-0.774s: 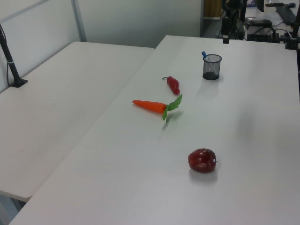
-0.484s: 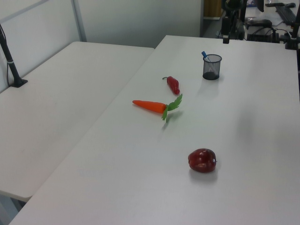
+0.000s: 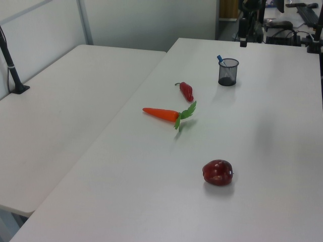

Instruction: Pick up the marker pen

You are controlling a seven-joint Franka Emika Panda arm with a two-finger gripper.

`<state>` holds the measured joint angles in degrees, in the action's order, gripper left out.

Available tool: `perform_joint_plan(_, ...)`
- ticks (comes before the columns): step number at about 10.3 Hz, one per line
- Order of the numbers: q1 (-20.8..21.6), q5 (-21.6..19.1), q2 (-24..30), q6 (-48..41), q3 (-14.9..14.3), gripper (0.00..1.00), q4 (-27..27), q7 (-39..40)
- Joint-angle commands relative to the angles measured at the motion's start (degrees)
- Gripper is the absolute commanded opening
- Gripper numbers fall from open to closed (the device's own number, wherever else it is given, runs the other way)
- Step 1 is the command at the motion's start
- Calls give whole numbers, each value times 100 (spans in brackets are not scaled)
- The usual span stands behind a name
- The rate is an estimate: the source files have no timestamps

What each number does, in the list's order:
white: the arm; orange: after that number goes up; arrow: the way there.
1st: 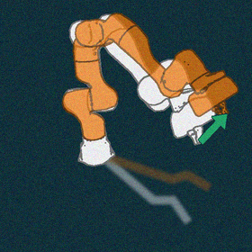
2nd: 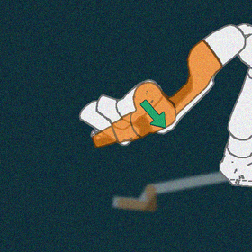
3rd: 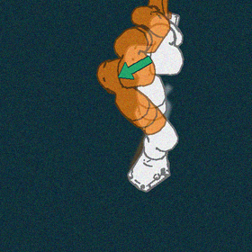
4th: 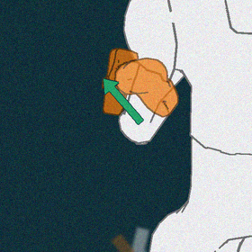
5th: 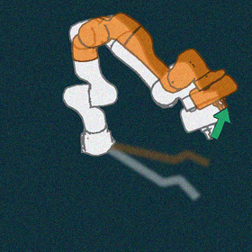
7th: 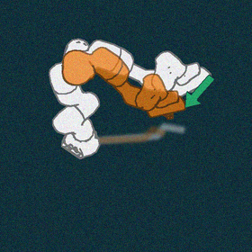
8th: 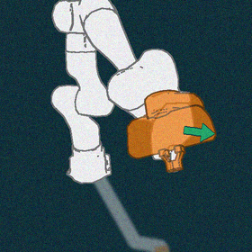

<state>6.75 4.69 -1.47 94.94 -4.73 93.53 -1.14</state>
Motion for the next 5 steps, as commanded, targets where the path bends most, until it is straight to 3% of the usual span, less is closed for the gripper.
perform_joint_plan(1,-155,-100,33,-73,-46,100,60,158)
perform_joint_plan(5,-804,-65,-300,690,-46,100,60,237)
